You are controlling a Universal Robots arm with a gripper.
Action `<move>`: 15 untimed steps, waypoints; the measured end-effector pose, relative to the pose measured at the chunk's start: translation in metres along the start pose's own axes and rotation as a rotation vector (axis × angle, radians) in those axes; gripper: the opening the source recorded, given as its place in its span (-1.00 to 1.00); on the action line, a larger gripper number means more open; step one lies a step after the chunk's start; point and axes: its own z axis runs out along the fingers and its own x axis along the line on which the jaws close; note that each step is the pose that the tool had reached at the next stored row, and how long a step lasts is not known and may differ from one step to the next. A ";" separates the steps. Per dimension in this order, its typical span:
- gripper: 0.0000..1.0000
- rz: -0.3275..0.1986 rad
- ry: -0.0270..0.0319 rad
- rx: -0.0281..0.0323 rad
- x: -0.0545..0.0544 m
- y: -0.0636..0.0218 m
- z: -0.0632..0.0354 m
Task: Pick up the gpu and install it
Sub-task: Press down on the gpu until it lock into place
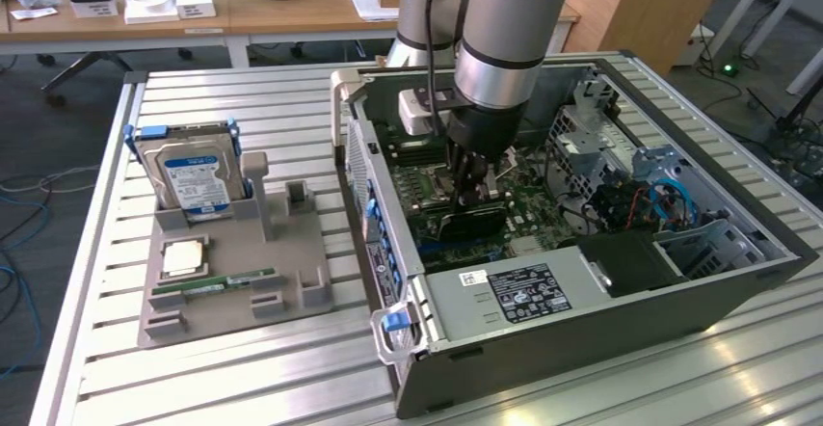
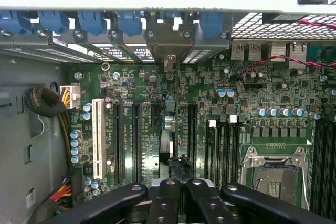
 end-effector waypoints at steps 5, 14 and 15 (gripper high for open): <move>-0.79 0.000 0.0001 -0.0001 0.000 0.0002 0.0006; -0.79 0.000 0.0002 -0.0002 0.000 0.0011 0.0017; -0.79 0.000 0.0002 -0.0002 0.000 0.0012 0.0017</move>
